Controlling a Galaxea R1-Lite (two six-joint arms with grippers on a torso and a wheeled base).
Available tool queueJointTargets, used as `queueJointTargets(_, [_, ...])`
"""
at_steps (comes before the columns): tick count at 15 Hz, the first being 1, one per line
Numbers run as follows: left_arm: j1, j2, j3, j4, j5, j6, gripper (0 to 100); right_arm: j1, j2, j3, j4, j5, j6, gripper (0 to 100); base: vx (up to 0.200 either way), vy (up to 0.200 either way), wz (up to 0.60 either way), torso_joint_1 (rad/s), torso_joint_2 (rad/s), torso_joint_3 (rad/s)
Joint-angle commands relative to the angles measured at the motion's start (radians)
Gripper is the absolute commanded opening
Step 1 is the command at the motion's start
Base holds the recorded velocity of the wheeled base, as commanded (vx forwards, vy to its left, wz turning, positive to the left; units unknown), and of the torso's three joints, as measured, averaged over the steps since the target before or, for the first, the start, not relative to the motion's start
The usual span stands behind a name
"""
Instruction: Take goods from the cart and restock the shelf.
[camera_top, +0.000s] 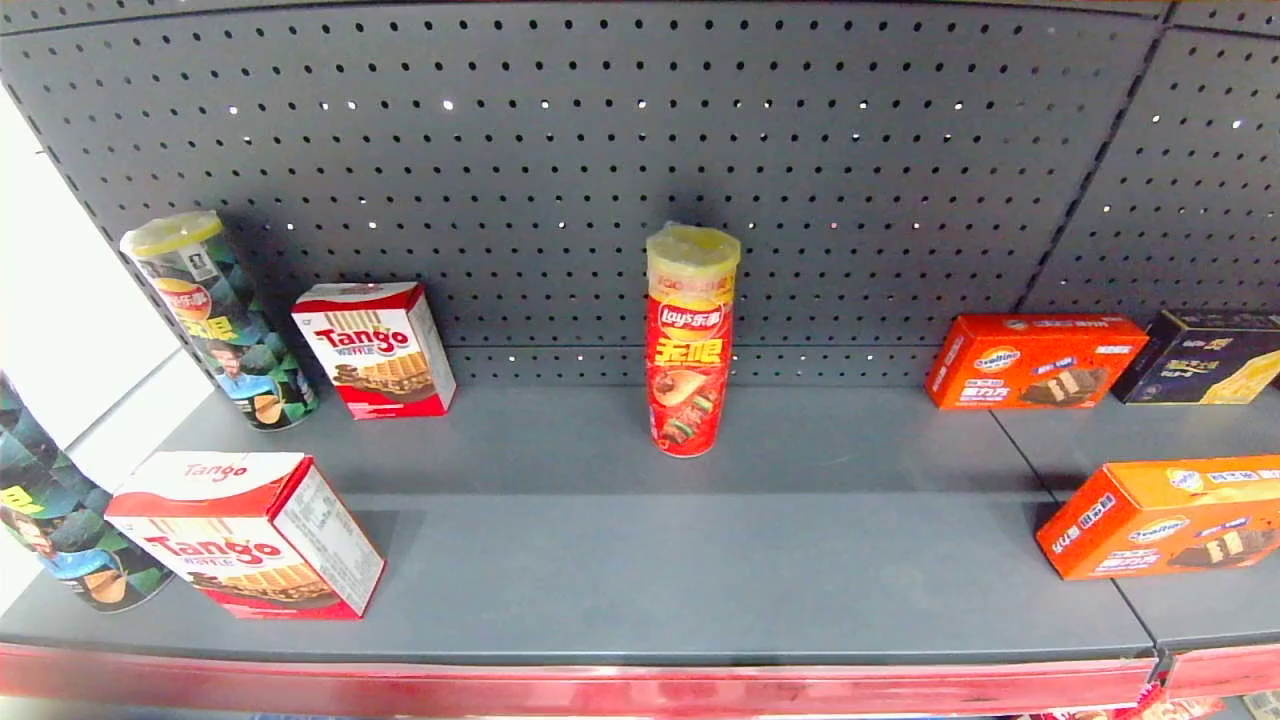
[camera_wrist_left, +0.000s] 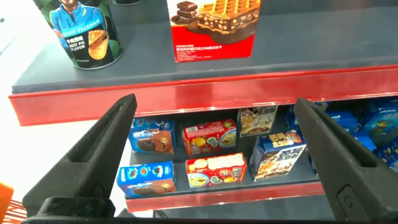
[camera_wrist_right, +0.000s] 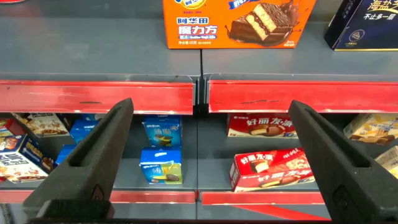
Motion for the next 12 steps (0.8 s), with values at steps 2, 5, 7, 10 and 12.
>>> queueJointTargets(2, [0.0,-0.001,0.0,0.0,-0.001,0.0,100,-0.002,0.001,0.0,0.0,0.001,-0.007,100,0.0,0.0,0.3,0.001,0.0,0.001])
queueJointTargets(5, [0.0,0.001,0.0,0.0,-0.001,0.0,100,-0.002,0.001,0.0,0.0,-0.003,-0.024,100,0.0,0.0,0.6,0.001,0.0,0.006])
queueJointTargets(7, [-0.001,-0.001,0.0,0.0,-0.001,0.0,100,-0.002,0.001,0.0,0.0,-0.005,-0.022,100,0.0,0.0,0.6,0.017,0.0,0.0])
queueJointTargets(10, [-0.001,0.001,0.0,0.0,-0.003,0.0,100,-0.002,0.001,0.0,-0.002,-0.005,-0.021,100,0.0,0.0,0.6,0.001,0.0,0.004])
queueJointTargets(12, [-0.001,0.001,0.0,0.0,-0.001,-0.001,100,-0.002,0.001,0.0,-0.002,-0.005,-0.021,100,0.0,0.0,0.6,0.0,0.0,0.005])
